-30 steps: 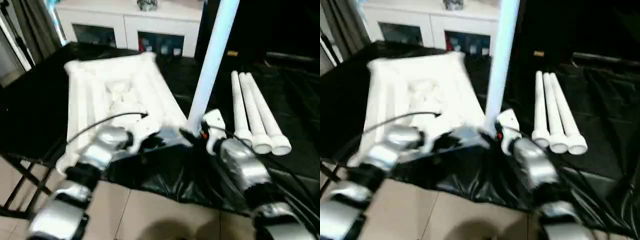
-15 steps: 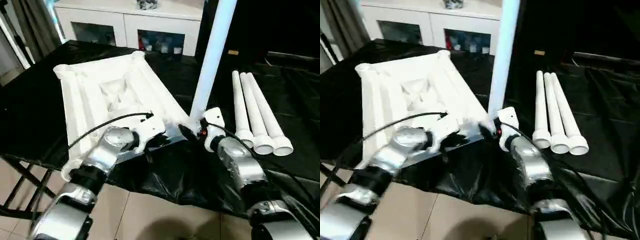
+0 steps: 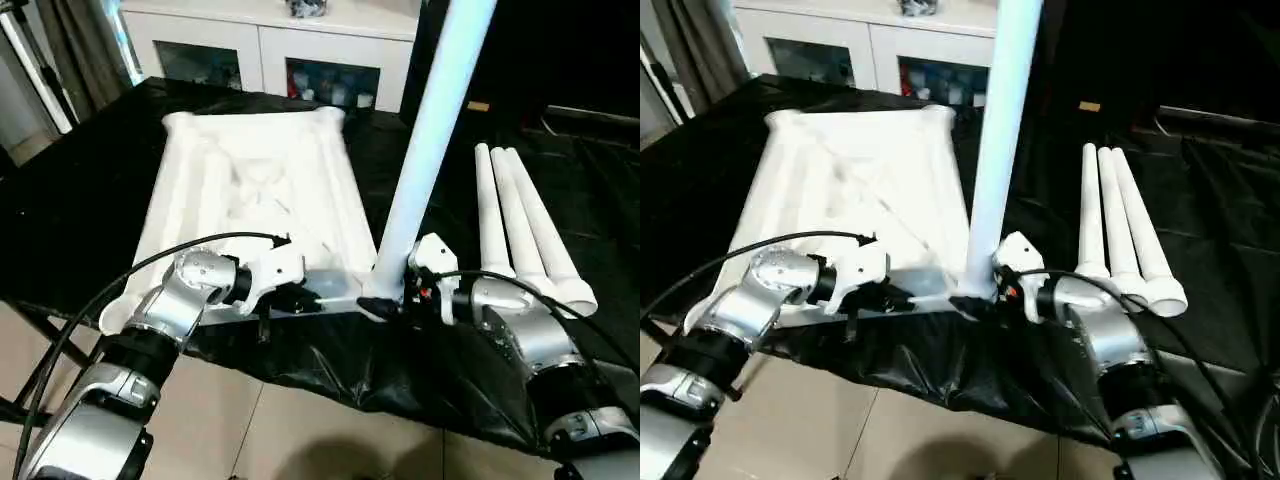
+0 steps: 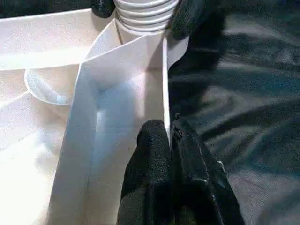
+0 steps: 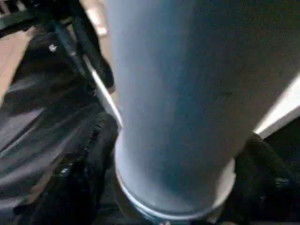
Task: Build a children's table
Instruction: Rotate leg to tighten
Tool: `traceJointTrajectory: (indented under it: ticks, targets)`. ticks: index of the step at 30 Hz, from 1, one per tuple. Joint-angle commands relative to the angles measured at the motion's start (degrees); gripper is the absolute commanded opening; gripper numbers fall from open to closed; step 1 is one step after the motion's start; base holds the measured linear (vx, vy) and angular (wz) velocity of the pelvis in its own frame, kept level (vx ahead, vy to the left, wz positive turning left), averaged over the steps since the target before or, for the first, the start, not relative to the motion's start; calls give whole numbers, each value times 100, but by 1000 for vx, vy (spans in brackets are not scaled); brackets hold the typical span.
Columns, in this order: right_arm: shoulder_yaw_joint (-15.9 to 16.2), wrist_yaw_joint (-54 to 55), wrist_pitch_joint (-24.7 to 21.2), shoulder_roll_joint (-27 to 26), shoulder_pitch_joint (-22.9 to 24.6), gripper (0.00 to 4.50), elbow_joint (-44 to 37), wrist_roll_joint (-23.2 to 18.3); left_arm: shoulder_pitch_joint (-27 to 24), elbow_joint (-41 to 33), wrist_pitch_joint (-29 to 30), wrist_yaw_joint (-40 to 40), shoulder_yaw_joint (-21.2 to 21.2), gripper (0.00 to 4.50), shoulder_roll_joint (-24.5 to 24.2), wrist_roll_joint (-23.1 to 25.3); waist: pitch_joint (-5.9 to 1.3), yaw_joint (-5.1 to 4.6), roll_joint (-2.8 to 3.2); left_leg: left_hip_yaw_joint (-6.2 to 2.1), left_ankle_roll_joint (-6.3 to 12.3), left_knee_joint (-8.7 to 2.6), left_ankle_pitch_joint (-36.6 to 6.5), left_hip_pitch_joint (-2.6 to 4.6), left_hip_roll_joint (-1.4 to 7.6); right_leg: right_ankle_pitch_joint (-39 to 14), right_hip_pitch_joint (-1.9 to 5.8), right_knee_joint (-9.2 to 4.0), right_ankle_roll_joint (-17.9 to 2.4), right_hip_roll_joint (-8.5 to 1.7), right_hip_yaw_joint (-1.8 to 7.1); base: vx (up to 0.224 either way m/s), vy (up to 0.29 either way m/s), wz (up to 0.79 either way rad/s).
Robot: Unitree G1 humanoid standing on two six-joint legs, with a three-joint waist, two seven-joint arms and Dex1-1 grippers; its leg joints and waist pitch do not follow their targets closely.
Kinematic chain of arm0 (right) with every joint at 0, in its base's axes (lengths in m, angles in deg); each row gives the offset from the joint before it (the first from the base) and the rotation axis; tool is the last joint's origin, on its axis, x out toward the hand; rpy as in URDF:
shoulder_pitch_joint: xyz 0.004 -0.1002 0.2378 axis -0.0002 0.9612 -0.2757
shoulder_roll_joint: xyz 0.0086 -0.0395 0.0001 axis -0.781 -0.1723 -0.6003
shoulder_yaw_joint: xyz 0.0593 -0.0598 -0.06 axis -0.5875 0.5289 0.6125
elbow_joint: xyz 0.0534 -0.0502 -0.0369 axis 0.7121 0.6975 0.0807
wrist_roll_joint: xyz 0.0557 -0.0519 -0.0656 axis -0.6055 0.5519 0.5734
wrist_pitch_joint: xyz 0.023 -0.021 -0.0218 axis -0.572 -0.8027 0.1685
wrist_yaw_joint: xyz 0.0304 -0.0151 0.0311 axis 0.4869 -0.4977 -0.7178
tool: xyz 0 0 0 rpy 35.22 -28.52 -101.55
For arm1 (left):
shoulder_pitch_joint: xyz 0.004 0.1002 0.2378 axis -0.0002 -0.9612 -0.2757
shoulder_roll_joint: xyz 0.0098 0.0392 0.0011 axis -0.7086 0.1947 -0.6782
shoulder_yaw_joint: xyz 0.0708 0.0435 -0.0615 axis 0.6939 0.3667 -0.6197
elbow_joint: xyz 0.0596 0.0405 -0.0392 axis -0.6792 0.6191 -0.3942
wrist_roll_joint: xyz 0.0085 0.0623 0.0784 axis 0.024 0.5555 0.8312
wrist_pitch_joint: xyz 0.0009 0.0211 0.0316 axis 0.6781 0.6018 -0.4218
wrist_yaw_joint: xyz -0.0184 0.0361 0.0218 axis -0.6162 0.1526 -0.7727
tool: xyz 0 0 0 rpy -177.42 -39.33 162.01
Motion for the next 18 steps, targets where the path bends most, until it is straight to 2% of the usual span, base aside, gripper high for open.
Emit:
traceJointTrajectory:
  ticks: [1, 2, 3, 7, 9, 10, 11, 13, 14, 17, 18]
  targets:
    - [330, -331, -56, -108, 36, 307, -172, -112, 159, 64, -84, 43, 93, 0, 60, 24, -354, 9, -21, 10, 547, -374, -647, -73, 145, -1352, 379, -410, -1100, -403, 353, 0, 0, 0]
    - [329, -337, -61, -112, 30, 307, -167, -114, 170, 83, -93, 34, 88, 0, 59, 26, -360, 14, -23, 7, 522, -374, -628, -67, 145, -1351, 376, -408, -1089, -403, 353, 0, 0, 0]
    - [327, -336, -69, -129, 24, 287, -165, -124, 185, 99, -97, 27, 83, 0, 57, 30, -362, 17, -19, 5, 502, -377, -616, -69, 144, -1327, 380, -404, -1087, -401, 353, 0, 0, 0]
    - [304, -216, -92, -236, 78, 276, -192, -138, 174, 41, 16, 104, 43, 0, 103, -19, -369, 23, -8, 2, 487, -374, -556, -75, 145, -1179, 384, -383, -1127, -401, 353, 0, 0, 0]
    - [206, 316, -134, -403, 85, 273, -86, -8, 181, 81, 207, 449, -26, 0, 240, 9, -362, 12, -15, 0, 449, -382, -584, -70, 139, -1242, 380, -396, -1113, -400, 351, 0, 0, 0]
    - [104, 961, -123, -589, 36, 272, 114, 170, 205, 112, 389, 818, -93, 0, 389, 46, -344, -15, -13, 4, 371, -389, -645, -66, 133, -1416, 361, -417, -1068, -396, 352, 0, 0, 0]
    - [104, 961, -123, -589, 36, 272, 114, 170, 205, 112, 389, 818, -93, 0, 389, 46, -336, -22, -18, -1, 334, -392, -711, -60, 118, -1595, 362, -444, -1017, -398, 344, 0, 0, 0]
    - [-124, 2315, -45, -1024, -105, 271, 580, 437, 241, 124, 660, 1532, -163, 0, 745, 155, -325, -68, -16, -9, 216, -404, -815, -48, 111, -2023, 341, -489, -878, -401, 339, 0, 0, 0]
    - [-233, 2774, -84, -1214, -174, 271, 758, 443, 248, 140, 793, 1789, -195, 0, 924, 166, -321, -83, -16, -13, 183, -405, -849, -43, 106, -2127, 338, -502, -845, -402, 334, 0, 0, 0]
    - [-480, 3746, -182, -1702, -333, 270, 1107, 372, 254, 191, 1006, 2342, -181, 0, 1384, 229, -311, -120, -14, -2, 191, -396, -985, -8, 79, -2515, 295, -581, -713, -389, 324, 0, 0, 0]
    - [-464, 4040, -132, -1884, -385, 270, 1187, 427, 241, 177, 1036, 2477, -112, 0, 1564, 275, -321, -114, -16, -5, 215, -395, -962, -21, 76, -2499, 306, -583, -690, -390, 322, 0, 0, 0]
